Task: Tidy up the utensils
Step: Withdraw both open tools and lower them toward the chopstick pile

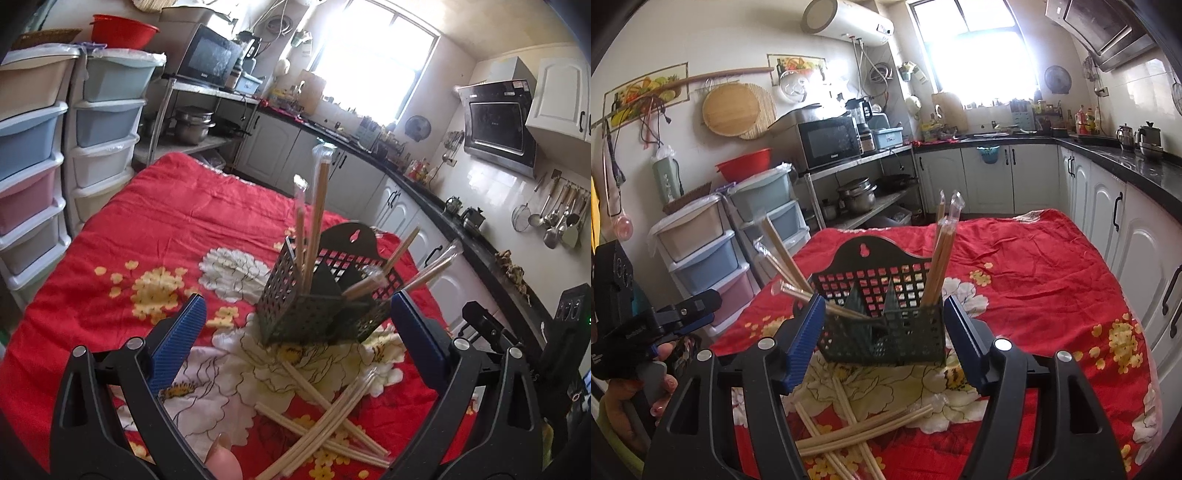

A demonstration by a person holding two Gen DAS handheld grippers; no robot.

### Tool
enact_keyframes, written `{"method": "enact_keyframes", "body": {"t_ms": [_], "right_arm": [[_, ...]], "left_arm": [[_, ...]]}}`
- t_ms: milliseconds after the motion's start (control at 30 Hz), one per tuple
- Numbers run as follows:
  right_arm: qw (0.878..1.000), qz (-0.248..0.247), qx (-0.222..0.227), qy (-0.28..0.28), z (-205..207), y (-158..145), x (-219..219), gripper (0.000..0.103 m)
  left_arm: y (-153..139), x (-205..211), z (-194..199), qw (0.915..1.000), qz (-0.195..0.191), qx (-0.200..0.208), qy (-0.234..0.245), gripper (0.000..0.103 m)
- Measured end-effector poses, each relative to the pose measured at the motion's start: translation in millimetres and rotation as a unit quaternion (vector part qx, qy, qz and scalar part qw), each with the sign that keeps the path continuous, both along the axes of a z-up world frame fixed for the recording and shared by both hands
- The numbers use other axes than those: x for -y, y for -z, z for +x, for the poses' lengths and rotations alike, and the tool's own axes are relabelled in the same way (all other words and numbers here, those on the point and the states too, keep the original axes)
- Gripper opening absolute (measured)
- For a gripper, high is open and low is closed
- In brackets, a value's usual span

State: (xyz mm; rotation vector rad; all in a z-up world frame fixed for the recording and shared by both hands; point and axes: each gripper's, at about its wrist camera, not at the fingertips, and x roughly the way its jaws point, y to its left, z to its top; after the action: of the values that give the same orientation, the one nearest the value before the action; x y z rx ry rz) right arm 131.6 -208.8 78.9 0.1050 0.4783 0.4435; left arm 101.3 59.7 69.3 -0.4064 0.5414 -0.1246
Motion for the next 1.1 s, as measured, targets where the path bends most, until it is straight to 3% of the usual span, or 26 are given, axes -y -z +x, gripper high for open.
{"method": "enact_keyframes", "body": {"t_ms": [600,1033,1100], "right_arm": [[0.998,-0.029,-0.054,-0.015,-2,39,-9,0.064],[0.991,-0.041,-0.125,-0.011,7,81,-7,0.064],[0.99,-0.046,-0.134,-0.011,9,86,-7,0.064]], "left_arm": [[39,-5,-6,0.998,0.008,-0.062,-0.001,0.092],[86,4,-1,0.9894,-0.03,-0.139,0.029,0.092],[91,6,0,0.9873,-0.041,-0.149,0.037,0.086]]}}
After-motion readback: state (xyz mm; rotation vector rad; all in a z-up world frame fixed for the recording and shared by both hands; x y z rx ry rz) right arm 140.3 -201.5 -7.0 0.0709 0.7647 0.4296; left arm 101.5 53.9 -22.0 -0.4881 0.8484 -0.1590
